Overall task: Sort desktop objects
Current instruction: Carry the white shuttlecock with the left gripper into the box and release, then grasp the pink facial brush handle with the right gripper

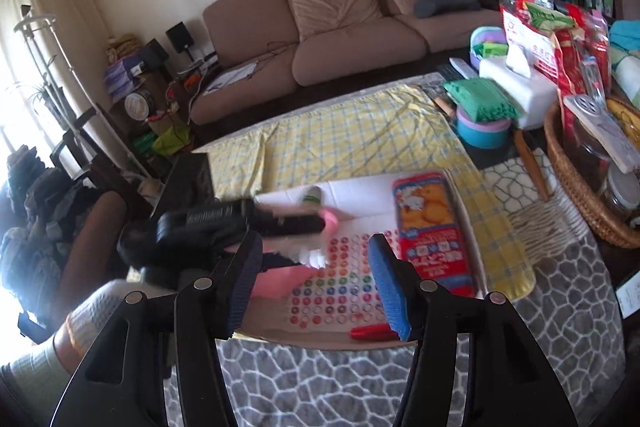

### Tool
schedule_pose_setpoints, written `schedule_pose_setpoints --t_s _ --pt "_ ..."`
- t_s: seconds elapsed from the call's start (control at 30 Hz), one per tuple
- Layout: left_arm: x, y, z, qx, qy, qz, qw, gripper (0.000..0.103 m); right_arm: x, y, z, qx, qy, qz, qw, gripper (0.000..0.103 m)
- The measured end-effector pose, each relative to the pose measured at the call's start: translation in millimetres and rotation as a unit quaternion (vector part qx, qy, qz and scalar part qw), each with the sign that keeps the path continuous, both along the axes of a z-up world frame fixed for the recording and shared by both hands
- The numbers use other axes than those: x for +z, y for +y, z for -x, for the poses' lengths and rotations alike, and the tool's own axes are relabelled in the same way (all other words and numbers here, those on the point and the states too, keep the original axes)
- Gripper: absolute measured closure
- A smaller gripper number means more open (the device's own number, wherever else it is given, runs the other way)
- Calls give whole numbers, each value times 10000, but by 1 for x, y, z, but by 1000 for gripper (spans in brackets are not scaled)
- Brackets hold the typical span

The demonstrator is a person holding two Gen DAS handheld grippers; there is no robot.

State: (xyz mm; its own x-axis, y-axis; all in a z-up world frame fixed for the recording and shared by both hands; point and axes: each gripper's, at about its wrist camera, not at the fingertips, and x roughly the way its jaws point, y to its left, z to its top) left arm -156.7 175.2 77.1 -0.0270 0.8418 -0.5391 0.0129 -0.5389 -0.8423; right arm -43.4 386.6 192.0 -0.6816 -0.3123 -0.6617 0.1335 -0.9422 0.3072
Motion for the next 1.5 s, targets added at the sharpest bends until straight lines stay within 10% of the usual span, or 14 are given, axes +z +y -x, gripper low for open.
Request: schedule_pose_setpoints --t_s 0.17,0.37,0.57,0.77,1.1,1.27,1.5 --pt "5 -10 -5 24 126 165 9998 7 -22 6 3 -14 -186 35 9998 46" --pt "70 -65 -28 -316 1200 455 9912 6 -36 -8 15 42 -347 20 9994 46" --pt "107 -175 -66 12 2757 1975 9407 5 -28 -49 12 357 -168 77 9992 45" --pt "62 -248 -85 353 2749 2839 9179 5 -22 -115 22 990 -68 173 9949 43" --pt "6 -276 -109 109 2520 2583 9326 5 -53 -243 40 1945 -287 -79 9804 38" --pt "1 -320 -98 787 2023 1988 9557 5 -81 -290 43 2260 -451 -249 9728 37" --pt "-4 -366 -83 1411 1564 1451 9667 5 -126 -324 50 2325 -579 -950 9662 38"
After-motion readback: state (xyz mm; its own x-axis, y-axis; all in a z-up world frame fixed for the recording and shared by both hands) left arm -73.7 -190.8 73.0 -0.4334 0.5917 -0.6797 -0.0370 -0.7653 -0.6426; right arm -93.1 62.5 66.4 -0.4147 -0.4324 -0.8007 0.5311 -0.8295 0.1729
